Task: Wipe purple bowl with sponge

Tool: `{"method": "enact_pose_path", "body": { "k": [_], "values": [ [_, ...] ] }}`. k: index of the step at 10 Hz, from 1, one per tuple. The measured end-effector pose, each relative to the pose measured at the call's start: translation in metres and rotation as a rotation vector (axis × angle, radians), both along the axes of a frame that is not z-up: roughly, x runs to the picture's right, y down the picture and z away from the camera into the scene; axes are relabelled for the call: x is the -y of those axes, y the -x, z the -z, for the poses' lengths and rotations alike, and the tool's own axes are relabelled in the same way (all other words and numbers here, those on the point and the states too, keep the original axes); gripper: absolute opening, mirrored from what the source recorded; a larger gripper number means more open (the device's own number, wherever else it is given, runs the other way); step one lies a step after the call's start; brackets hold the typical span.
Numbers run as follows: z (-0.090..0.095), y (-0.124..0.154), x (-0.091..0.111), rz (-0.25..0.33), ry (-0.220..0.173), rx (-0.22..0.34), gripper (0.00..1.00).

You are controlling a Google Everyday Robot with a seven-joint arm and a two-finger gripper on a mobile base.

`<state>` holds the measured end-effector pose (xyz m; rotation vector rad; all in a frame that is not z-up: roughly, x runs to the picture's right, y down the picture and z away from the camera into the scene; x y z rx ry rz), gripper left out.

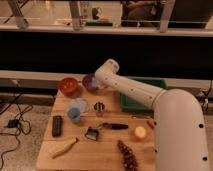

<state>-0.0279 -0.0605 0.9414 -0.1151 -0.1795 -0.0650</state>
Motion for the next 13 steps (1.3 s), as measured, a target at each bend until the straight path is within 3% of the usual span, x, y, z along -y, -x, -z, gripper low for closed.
{"method": "enact_pose_path", "body": {
  "k": [5,9,13],
  "values": [
    [-0.029,0.008,0.02,-0.006,0.008,-0.028,0.0],
    [-0.027,0.028,0.047,0.011,-0.025,-0.03,0.0],
    [-0.033,0.06,0.048,0.032,-0.029,-0.009,0.0]
  ]
}}
